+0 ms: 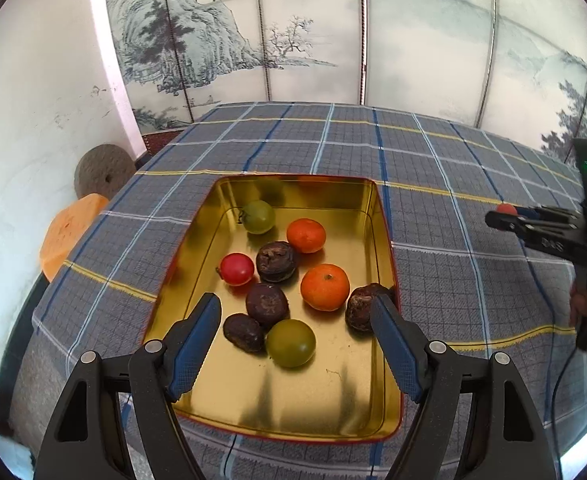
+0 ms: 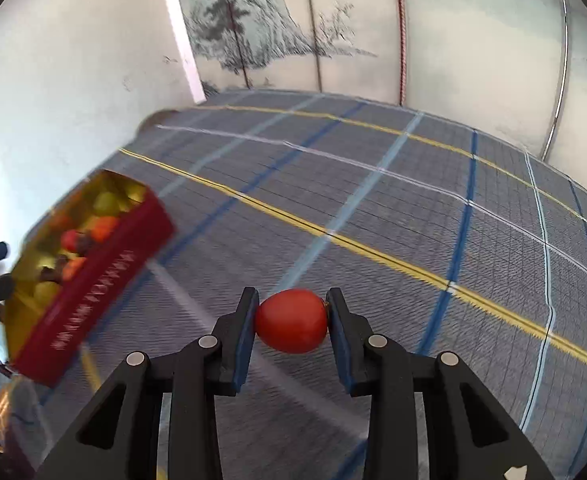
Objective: Organize fruits
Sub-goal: 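Lower the red tomato into the tin and open the right tool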
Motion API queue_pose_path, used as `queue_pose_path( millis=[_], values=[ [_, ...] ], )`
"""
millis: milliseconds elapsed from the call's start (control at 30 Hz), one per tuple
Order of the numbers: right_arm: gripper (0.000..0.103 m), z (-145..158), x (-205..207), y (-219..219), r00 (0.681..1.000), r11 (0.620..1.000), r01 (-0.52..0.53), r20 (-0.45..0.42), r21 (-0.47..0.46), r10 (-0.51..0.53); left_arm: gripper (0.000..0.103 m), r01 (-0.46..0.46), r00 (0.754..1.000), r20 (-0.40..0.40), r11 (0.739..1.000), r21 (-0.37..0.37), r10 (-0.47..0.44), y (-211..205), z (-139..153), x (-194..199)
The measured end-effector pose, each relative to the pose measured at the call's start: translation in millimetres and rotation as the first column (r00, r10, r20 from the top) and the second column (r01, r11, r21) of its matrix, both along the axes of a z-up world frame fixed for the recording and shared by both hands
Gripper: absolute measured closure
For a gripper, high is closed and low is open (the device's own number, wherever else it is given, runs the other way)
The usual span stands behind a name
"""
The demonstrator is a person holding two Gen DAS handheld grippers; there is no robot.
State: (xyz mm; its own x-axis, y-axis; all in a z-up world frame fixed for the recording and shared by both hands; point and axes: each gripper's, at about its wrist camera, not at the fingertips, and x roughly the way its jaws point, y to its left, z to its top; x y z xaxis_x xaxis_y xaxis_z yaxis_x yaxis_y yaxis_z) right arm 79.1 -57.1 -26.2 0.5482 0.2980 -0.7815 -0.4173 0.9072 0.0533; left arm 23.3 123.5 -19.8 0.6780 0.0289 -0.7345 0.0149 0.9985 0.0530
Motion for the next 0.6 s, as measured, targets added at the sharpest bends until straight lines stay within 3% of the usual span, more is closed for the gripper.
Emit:
queue_pose_path(
  millis=[100, 367, 600],
  values=[
    [0.071, 22, -31, 17, 0.998, 0.997, -0.048, 0.029, 0.061, 0.046, 0.026, -0.008, 1.0, 0.018, 1.0, 0.004, 0.008, 1, 8, -9],
    [0.07, 65, -78, 74, 0.98, 0.978, -0.186, 0.094, 0.096, 0.178, 0.025, -0.033, 0.997, 0.066, 0.999, 0.015, 0.032, 10, 25, -36],
    [0.07, 69, -86, 123, 0.961, 0.957, -0.27, 0.085, 0.108, 0.261, 0.025, -0.063, 0.993, 0.1, 0.997, 0.038, 0.059, 25, 31, -52]
  ],
)
